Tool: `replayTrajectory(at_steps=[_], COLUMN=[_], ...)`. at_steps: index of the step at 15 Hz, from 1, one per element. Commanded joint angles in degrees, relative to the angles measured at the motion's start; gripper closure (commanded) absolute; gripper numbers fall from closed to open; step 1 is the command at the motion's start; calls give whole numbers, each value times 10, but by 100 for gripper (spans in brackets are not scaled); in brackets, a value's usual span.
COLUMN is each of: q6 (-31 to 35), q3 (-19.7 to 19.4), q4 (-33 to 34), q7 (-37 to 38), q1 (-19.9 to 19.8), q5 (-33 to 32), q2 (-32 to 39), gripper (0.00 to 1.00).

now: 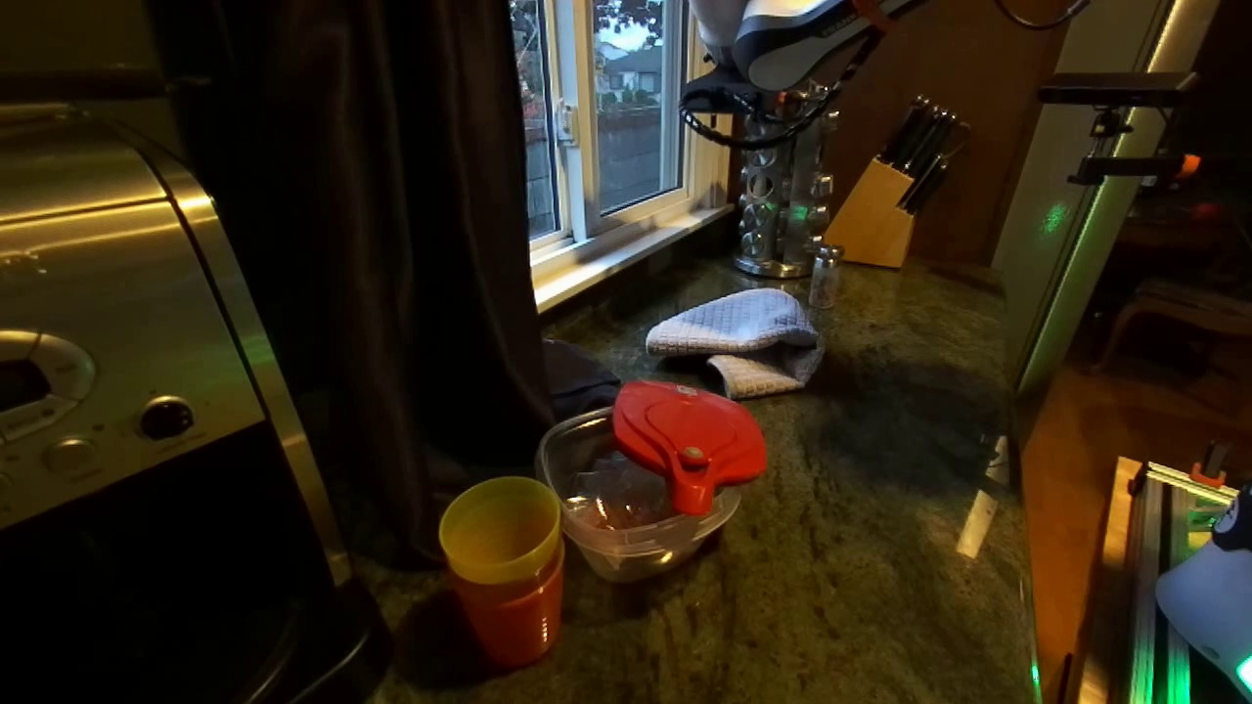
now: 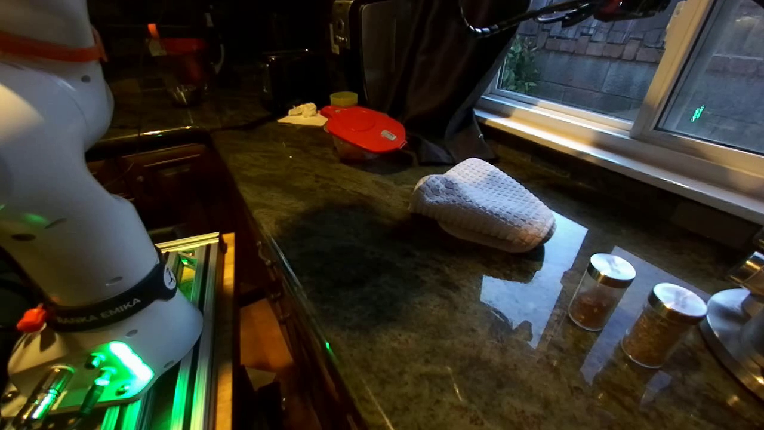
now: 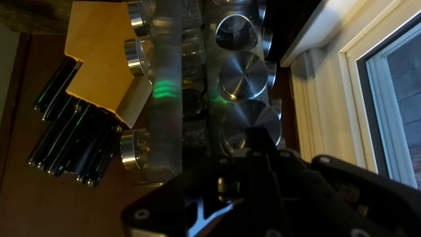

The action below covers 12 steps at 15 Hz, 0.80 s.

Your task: Put one glass jar on the silver stand.

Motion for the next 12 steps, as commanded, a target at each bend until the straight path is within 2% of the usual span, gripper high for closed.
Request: replayTrajectory(at_steps=[1, 12], q6=[17, 59], q3=[-10, -18], q4=[9, 25], q7=[38, 123], q1=[0, -2], q5=[-18, -55], q2=[12, 40], gripper=[100, 100])
